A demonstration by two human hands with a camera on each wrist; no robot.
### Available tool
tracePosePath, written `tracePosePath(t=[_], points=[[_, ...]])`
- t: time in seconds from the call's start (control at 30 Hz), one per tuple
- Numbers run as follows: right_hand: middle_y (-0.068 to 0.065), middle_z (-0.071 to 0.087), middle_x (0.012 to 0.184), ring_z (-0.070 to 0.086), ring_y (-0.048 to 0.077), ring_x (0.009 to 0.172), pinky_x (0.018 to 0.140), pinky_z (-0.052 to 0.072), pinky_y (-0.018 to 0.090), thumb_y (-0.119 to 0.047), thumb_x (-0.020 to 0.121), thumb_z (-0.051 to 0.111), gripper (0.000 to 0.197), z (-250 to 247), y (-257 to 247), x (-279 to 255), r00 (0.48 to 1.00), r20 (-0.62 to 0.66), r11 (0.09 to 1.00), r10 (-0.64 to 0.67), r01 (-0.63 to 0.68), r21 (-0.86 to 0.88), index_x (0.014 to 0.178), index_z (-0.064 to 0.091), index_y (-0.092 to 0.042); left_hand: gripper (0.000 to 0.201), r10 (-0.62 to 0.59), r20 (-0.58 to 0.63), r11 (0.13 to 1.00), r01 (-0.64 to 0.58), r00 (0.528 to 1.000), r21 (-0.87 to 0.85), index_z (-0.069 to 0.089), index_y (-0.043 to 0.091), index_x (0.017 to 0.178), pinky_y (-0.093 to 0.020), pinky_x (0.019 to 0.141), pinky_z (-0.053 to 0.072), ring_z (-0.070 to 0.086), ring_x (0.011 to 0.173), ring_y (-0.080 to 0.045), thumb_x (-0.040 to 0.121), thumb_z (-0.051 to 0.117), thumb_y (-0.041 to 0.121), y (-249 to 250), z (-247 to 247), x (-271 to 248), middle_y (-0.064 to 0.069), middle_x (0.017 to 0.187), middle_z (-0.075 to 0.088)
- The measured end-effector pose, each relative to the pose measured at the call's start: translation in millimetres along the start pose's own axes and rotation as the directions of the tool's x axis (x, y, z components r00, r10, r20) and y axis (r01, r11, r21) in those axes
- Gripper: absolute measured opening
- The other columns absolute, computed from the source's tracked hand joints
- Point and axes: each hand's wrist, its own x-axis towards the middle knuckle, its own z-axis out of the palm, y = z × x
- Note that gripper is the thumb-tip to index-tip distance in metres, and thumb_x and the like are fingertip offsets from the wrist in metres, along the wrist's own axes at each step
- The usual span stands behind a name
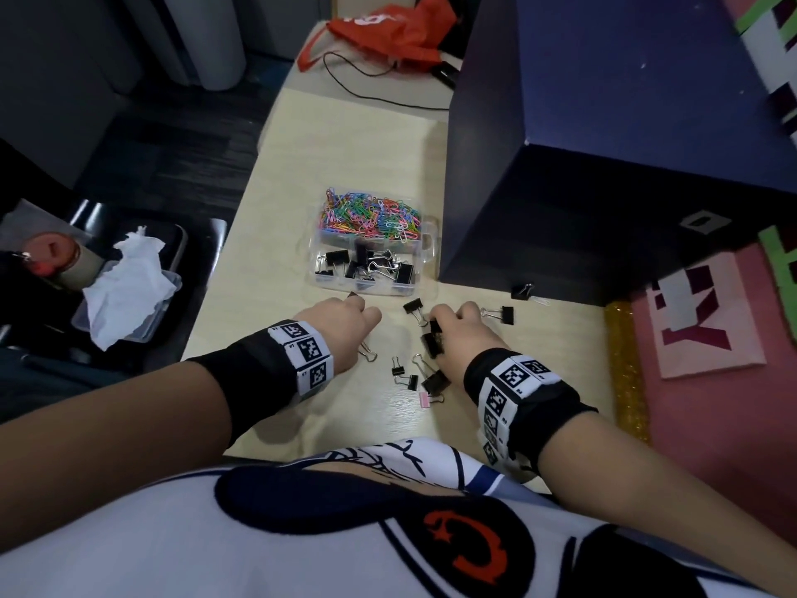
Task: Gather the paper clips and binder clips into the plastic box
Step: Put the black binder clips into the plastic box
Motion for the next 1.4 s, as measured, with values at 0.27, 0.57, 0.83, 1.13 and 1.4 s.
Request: tracePosePath(t=[0.27, 0.57, 0.83, 1.13, 1.4], points=[[0.005, 0.032, 0.124, 0.055, 0.024, 0.077, 0.071, 0.051, 0.034, -0.01, 0.084, 0.056, 0.036, 1.7, 2.8, 2.9, 1.0, -0.021, 0.997, 0.021, -0.023, -0.076, 0.117, 0.045, -0.014, 0.007, 0.032, -0.182, 0.978, -0.069, 0.983, -0.196, 0.049, 0.017, 0.096, -0.037, 0.075, 0.05, 0.058, 0.089, -0.03, 0.089, 0.047, 0.016, -13.2, -19.6, -6.2, -0.006, 0.099, 0.059], [0.007, 0.039, 0.12, 0.054, 0.025, 0.083, 0.069, 0.046, 0.031, -0.014, 0.085, 0.056, 0.034, -0.5, 8.9, -2.5, 0.999, -0.026, 0.997, 0.047, -0.048, -0.064, 0.116, 0.043, -0.013, 0.035, -0.128, -0.463, 0.949, -0.027, 0.877, -0.314, 0.057, 0.015, 0.119, -0.042, 0.082, 0.051, 0.058, 0.097, -0.035, 0.083, 0.06, 0.013, -45.3, -42.3, -4.4, -0.012, 0.121, 0.051], [0.0, 0.045, 0.107, 0.046, 0.014, 0.086, 0.077, 0.036, 0.023, -0.025, 0.082, 0.064, 0.023, -33.5, -14.4, -4.5, 0.979, -0.204, 0.975, -0.006, 0.051, 0.214, 0.099, 0.05, -0.021, 0.039, -0.022, -0.145, 0.998, 0.014, 0.989, -0.056, 0.045, 0.025, 0.128, -0.04, 0.085, 0.052, 0.051, 0.111, -0.027, 0.09, 0.047, 0.02, -25.1, -4.8, -5.3, -0.003, 0.122, 0.047], [0.004, 0.049, 0.12, 0.054, 0.02, 0.096, 0.088, 0.045, 0.03, -0.024, 0.086, 0.06, 0.031, -58.9, -45.2, 7.5, 0.946, -0.308, 0.968, -0.101, 0.166, 0.19, 0.116, 0.053, -0.02, 0.028, -0.042, -0.118, 0.999, 0.041, 0.992, -0.009, 0.041, 0.016, 0.114, -0.046, 0.081, 0.052, 0.053, 0.103, -0.032, 0.088, 0.046, 0.01, -24.4, 3.1, 2.2, -0.01, 0.11, 0.049], [0.003, 0.034, 0.122, 0.054, 0.026, 0.096, 0.081, 0.053, 0.038, -0.01, 0.085, 0.053, 0.044, -1.7, -23.4, -1.0, 0.98, 0.109, 0.97, -0.164, 0.18, -0.163, 0.123, 0.044, -0.031, 0.024, -0.05, -0.098, 0.999, 0.049, 0.994, -0.022, 0.05, 0.011, 0.113, -0.04, 0.082, 0.052, 0.058, 0.1, -0.03, 0.089, 0.05, 0.009, -24.2, 0.4, 8.6, -0.01, 0.105, 0.052]])
